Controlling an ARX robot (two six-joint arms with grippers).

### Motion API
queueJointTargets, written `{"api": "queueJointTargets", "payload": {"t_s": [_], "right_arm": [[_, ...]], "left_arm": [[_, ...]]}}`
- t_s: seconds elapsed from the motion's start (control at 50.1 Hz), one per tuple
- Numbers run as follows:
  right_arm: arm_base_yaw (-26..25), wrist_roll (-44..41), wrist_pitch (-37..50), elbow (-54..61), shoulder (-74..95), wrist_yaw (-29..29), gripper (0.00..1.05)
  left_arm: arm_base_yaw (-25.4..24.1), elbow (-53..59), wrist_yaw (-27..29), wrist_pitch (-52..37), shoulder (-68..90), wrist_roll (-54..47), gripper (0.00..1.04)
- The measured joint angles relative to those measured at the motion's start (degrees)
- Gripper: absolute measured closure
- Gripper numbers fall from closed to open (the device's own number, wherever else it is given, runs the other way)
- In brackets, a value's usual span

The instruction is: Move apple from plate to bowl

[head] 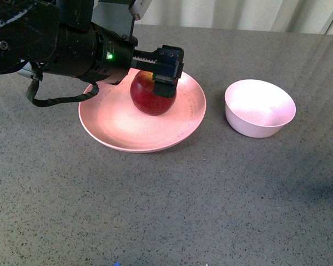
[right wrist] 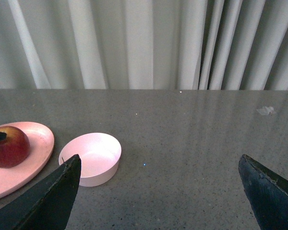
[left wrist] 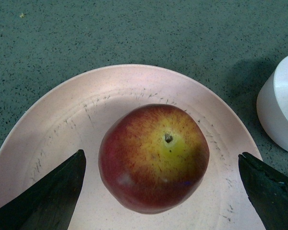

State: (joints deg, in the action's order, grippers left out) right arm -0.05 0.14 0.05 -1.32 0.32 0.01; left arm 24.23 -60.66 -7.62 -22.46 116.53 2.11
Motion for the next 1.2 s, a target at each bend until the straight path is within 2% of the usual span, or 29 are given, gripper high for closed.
{"api": "queueJointTargets", "payload": {"t_s": [0.739, 0.919, 1.199], "right_arm": [[0.0, 0.0, 0.0, 0.0, 0.0, 0.0, 0.09], [0.0, 0.0, 0.0, 0.0, 0.0, 0.0, 0.09], [0.0, 0.0, 0.0, 0.0, 0.0, 0.0, 0.09]], "left_arm": [[1.7, -7.08, 3.48, 2.86, 8.17, -2.08, 0.09], [1.97, -7.67, 4.52, 2.99, 8.46, -2.34, 0.24], [2.64, -7.67, 5.07, 2.97, 7.48, -1.79, 0.25]]}}
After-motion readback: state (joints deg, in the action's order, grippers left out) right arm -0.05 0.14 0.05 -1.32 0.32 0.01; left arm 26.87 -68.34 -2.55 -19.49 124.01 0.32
